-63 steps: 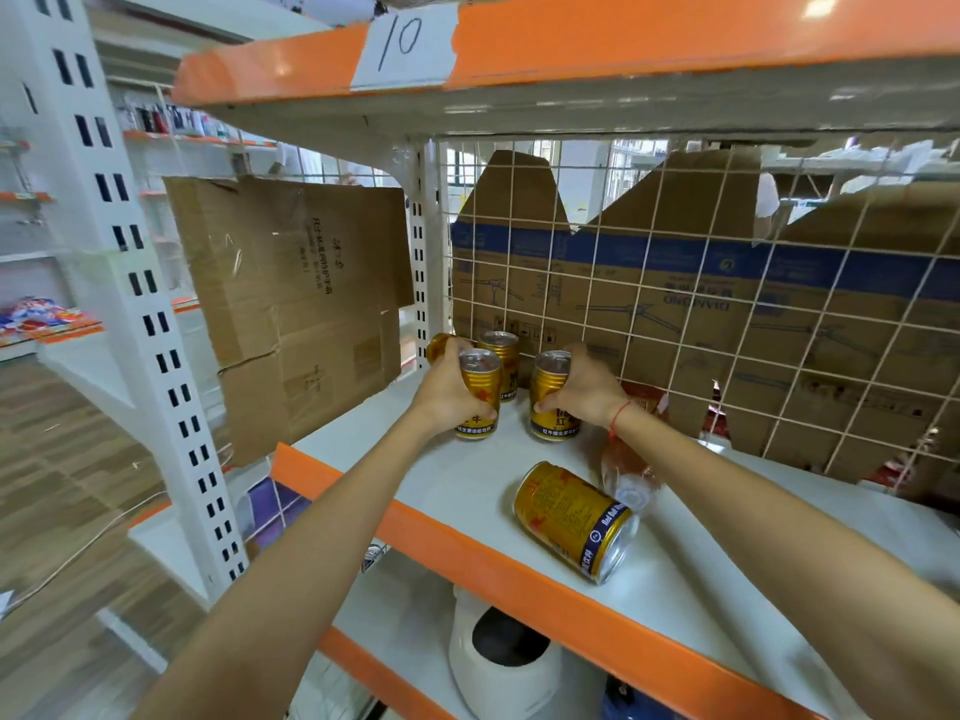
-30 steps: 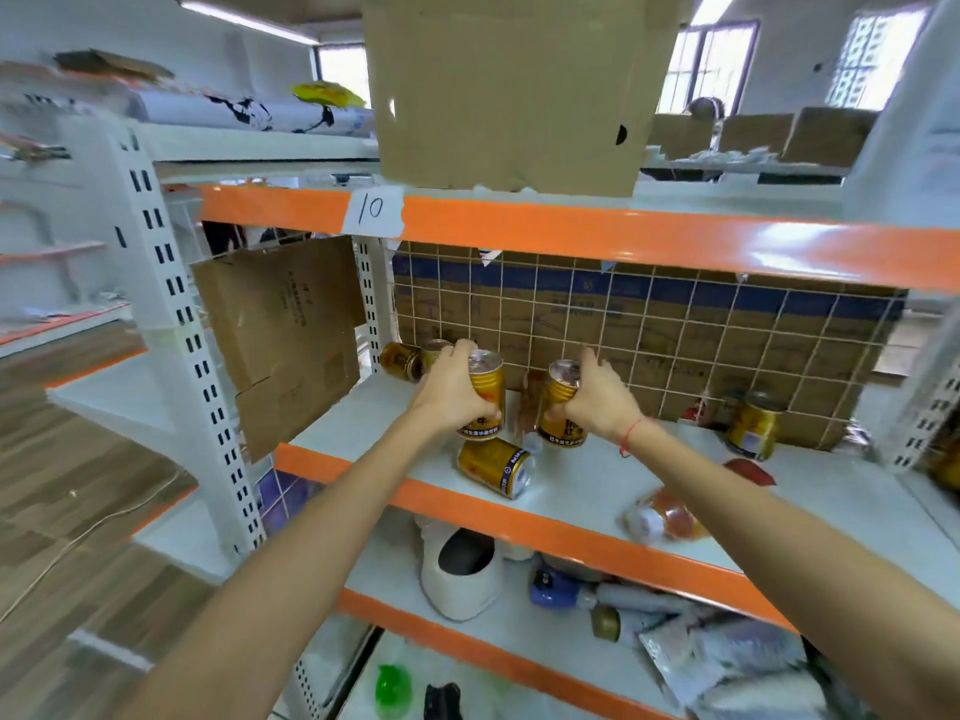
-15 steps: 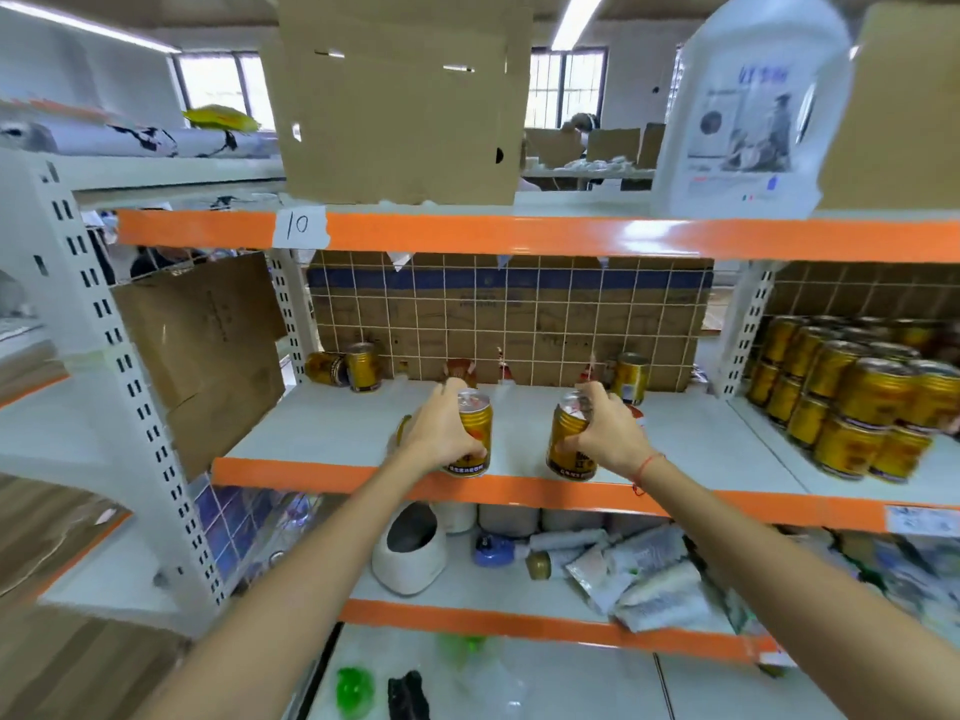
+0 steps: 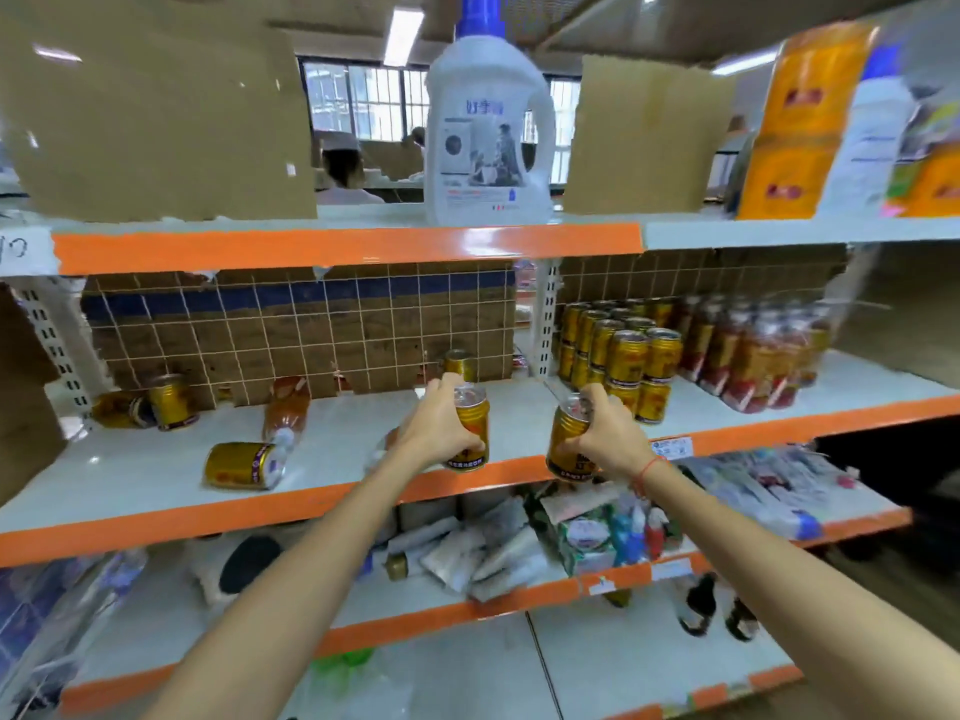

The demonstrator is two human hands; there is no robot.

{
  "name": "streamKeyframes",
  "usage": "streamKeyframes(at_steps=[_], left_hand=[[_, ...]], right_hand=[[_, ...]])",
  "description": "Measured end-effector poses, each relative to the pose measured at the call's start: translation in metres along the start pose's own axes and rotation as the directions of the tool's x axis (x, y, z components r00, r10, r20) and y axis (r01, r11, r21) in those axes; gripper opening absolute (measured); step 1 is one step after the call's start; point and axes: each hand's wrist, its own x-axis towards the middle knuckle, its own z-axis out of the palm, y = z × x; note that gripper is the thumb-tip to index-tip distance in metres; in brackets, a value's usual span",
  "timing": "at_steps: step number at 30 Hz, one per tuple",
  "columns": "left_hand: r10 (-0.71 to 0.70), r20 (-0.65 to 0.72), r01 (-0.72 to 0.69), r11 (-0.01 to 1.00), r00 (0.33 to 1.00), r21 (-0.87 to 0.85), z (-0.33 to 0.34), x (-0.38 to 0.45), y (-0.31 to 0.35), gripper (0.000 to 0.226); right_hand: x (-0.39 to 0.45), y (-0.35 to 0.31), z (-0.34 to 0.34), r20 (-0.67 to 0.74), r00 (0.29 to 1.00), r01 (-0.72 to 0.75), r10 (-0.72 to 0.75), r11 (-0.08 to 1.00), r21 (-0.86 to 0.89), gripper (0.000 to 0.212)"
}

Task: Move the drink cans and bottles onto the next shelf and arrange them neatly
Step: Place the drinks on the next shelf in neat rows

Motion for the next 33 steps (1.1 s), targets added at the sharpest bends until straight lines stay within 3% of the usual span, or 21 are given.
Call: streamKeyframes(at_steps=[6,10,15,26,33], left_hand=[[0.09,0.097,-0.09,0.996,0.991,-0.008,0.066,0.004,0.08,0.092],[0.149,0.128,-0.146,0.989,0.981,-0.038,0.106,0.003,0.123,0.081],[0.214,0.188,-0.201,0.976,0.959,-0.088,0.141,0.01,0.162,0.085],[0.317,0.23,-0.321,0.947,0.92,-0.02,0.19,0.077,0.211,0.087],[0.301,0.236,-0.306,0.952,0.924,-0.012,0.216,0.113,0.23,0.092]], right_hand=[[-0.029,0.079,-0.067,-0.06,0.995,-0.088,0.084,0.994,-0.067,0.076],[-0.046,0.121,-0.103,-0.111,0.985,-0.146,0.135,0.985,-0.092,0.08],[-0.057,0.164,-0.13,-0.157,0.966,-0.222,0.208,0.972,-0.08,0.078],[-0.017,0.213,-0.156,-0.233,0.928,-0.315,0.289,0.946,-0.081,0.08],[0.019,0.245,-0.163,-0.236,0.924,-0.324,0.301,0.944,-0.063,0.082]])
